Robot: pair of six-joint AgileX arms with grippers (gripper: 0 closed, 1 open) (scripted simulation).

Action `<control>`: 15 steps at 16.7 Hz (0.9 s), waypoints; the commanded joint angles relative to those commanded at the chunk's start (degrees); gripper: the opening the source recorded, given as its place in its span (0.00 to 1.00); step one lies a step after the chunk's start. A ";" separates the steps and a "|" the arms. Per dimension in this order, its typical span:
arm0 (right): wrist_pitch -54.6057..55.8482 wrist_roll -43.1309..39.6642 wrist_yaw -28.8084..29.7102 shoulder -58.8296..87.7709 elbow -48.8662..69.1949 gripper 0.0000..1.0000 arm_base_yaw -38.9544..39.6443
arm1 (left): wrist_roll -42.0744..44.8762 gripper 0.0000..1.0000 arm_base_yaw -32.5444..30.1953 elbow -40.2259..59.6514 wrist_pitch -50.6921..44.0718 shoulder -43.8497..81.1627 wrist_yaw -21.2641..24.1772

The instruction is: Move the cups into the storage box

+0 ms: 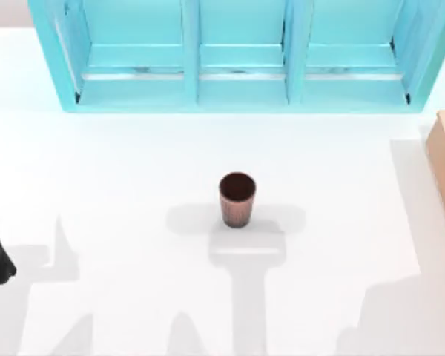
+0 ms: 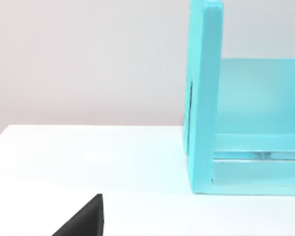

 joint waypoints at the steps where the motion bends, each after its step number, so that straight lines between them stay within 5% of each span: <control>1: 0.00 0.00 0.00 0.00 0.00 1.00 0.00 | 0.00 1.00 0.00 0.00 0.00 0.00 0.00; 10: -0.94 -0.11 0.01 0.34 0.94 1.00 -0.09 | 0.00 1.00 0.00 0.00 0.00 0.00 0.00; 15: -11.93 -0.33 0.01 1.11 12.54 1.00 -0.32 | 0.00 1.00 0.00 0.00 0.00 0.00 0.00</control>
